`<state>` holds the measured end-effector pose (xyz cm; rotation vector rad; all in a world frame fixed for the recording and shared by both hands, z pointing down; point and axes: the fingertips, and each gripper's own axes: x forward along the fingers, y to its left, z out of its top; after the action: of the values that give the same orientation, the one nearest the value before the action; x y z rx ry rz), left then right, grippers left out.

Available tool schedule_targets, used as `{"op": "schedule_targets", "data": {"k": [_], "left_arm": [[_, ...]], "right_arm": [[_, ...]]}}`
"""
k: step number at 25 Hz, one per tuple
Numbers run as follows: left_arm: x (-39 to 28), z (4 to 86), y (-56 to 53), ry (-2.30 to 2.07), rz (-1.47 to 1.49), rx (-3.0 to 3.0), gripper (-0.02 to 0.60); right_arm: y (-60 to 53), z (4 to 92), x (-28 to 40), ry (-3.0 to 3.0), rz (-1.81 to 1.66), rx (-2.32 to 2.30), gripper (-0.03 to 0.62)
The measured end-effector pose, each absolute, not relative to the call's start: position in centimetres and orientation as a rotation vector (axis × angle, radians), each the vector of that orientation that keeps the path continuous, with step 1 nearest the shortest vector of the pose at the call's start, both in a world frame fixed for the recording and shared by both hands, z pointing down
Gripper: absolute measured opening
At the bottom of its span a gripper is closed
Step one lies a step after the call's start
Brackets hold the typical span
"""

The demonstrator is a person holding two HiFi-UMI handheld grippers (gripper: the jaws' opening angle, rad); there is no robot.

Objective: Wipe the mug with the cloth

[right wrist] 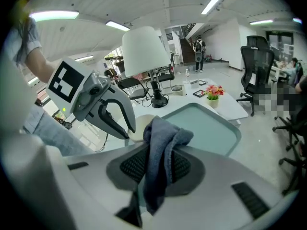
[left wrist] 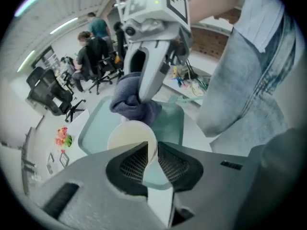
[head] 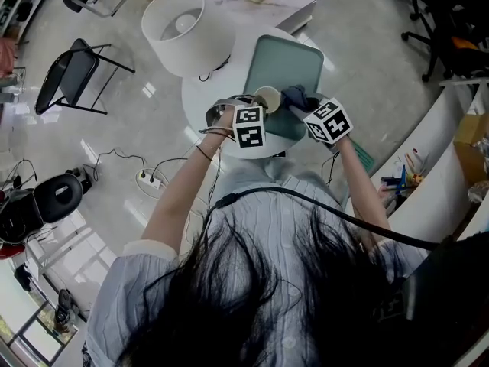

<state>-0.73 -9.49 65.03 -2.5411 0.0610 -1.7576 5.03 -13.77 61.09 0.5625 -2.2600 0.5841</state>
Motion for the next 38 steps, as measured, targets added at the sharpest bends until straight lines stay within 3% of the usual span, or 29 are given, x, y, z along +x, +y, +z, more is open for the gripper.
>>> {"op": "schedule_targets", "data": {"k": [22, 38], "left_arm": [[-3.1, 55.7, -9.3, 1.48, -0.915, -3.259, 0.048], [-4.3, 56.5, -3.6, 1.688, -0.999, -3.202, 0.048]], "right_arm": [[-11.0, 54.7, 6.3, -2.449, 0.708, 0.868, 0.087], [-6.3, 56.7, 4.9, -2.464, 0.716, 0.767, 0.087]]}}
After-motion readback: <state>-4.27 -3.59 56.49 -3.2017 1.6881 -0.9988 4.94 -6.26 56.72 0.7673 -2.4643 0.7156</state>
